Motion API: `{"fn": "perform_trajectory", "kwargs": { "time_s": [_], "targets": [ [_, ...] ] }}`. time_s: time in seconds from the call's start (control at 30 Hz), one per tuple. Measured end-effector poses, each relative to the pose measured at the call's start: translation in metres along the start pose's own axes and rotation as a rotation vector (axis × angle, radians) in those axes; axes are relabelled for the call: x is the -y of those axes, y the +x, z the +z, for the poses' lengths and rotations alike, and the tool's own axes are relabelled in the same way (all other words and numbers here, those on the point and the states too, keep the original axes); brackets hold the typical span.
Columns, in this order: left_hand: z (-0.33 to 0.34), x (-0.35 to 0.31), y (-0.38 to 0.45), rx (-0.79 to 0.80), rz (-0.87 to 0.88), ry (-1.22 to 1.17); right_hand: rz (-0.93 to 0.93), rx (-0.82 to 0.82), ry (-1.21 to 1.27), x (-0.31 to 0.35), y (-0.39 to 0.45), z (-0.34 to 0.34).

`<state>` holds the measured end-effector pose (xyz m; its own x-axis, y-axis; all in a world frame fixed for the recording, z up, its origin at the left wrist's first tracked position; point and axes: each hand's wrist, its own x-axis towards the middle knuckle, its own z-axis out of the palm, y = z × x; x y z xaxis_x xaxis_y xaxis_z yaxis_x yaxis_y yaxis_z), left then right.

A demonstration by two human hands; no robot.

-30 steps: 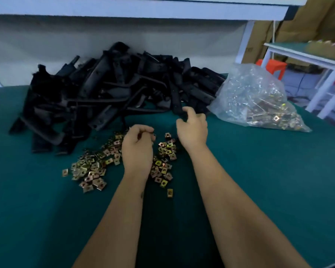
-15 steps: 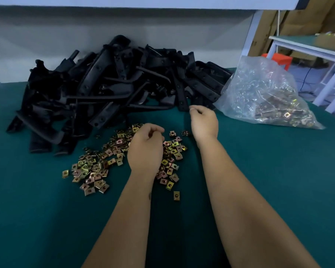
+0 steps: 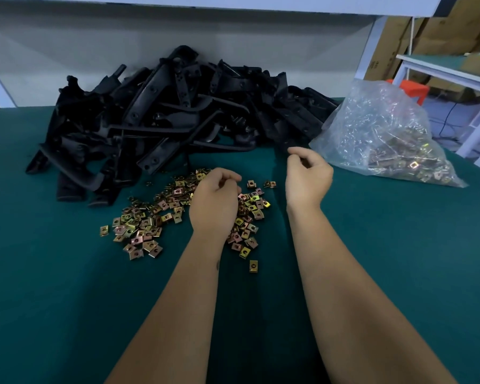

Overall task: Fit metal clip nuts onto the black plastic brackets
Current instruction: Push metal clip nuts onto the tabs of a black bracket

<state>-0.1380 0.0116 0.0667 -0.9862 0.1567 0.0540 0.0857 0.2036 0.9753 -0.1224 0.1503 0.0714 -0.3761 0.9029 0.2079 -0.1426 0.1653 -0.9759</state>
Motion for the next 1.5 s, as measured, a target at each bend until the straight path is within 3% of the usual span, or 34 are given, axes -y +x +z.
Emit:
{"fn": "perform_trajectory", "kwargs": {
  "time_s": [0.13, 0.37, 0.6, 0.77, 1.0, 1.13, 1.27, 1.5],
  "targets": [
    [0.001, -0.001, 0.0, -0.022, 0.014, -0.015, -0.066, 0.038, 0.01, 0.004, -0.02, 0.005],
    [-0.012, -0.005, 0.001, -0.089, -0.007, -0.396, -0.134, -0.265, 0.252, 0.008, -0.021, -0.003],
    [-0.023, -0.011, 0.004, -0.066, -0.007, -0.637, -0.352, -0.168, 0.054, 0.009, -0.022, -0.007],
    [-0.031, -0.011, 0.007, 0.054, -0.122, -0.719, -0.268, -0.165, 0.121, 0.012, -0.026, -0.004],
    [-0.047, -0.007, 0.007, 0.408, -0.25, -0.914, -0.102, 0.102, 0.173, 0.009, -0.024, -0.001],
    [-0.049, -0.005, 0.008, 0.441, -0.259, -0.954, 0.066, 0.05, 0.315, 0.012, -0.019, -0.003],
    [-0.047, -0.005, 0.009, 0.437, -0.28, -0.904, 0.22, 0.023, 0.508, 0.013, -0.012, -0.007],
    [-0.046, -0.008, 0.004, 0.798, -0.345, -0.773, 0.368, 0.083, 0.659, 0.01, -0.01, -0.008]
  ]
}}
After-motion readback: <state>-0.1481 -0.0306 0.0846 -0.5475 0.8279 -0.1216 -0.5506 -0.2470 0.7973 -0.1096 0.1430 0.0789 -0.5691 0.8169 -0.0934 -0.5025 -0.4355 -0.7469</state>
